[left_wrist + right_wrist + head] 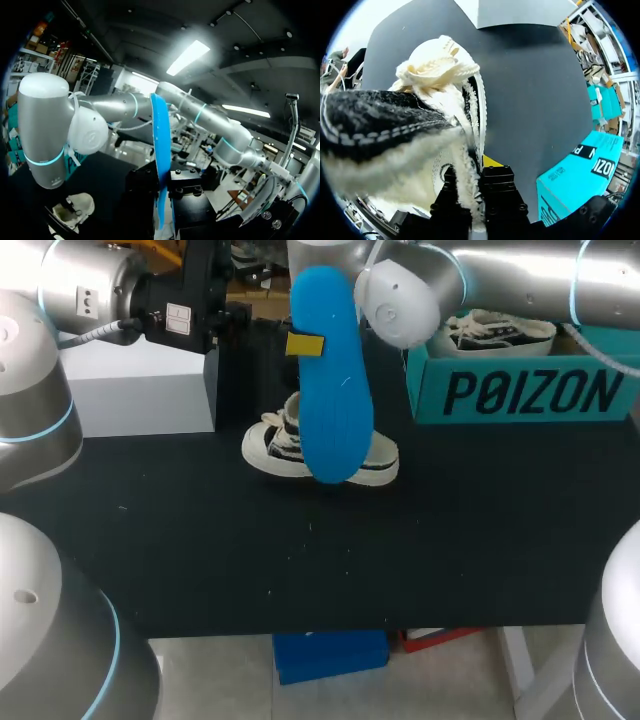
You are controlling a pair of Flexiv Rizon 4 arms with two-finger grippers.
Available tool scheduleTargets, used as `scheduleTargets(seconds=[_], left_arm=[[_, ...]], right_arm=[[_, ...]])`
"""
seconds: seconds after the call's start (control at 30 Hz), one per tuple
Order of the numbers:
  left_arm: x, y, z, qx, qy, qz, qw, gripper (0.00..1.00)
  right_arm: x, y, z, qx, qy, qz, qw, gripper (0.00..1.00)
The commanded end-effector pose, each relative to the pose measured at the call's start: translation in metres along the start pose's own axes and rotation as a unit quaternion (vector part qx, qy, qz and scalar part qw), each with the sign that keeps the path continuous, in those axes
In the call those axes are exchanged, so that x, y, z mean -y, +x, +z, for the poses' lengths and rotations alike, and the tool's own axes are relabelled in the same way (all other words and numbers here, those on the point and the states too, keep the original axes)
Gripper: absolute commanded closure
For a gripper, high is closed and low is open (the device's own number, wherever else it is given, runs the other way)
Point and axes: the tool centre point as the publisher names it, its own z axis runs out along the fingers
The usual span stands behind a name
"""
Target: Take the shoe out of the shoebox, open the shoe tongue, remove and reinsert the insole, then place the shoe into the shoebox
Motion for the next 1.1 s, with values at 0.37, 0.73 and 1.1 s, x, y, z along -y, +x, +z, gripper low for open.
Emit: scheduleTargets(seconds=[0.37, 0.73, 1.1], left_arm=[[-0.001, 0.0, 0.001, 0.002, 0.001, 0.001, 1.0, 1.0], [-0.001, 0.0, 0.001, 0.002, 0.001, 0.001, 1.0, 1.0], [-0.001, 0.0, 0.001, 0.002, 0.001, 0.001, 1.0, 1.0]], right_arm=[[0.021, 0.009, -0.049, 0.048, 0.103, 0.347, 0.931, 1.0], [0.023, 0.033, -0.057, 0.044, 0.072, 0.512, 0.855, 1.0], [0.018, 0.053, -0.035, 0.041, 0.04, 0.552, 0.832, 1.0]])
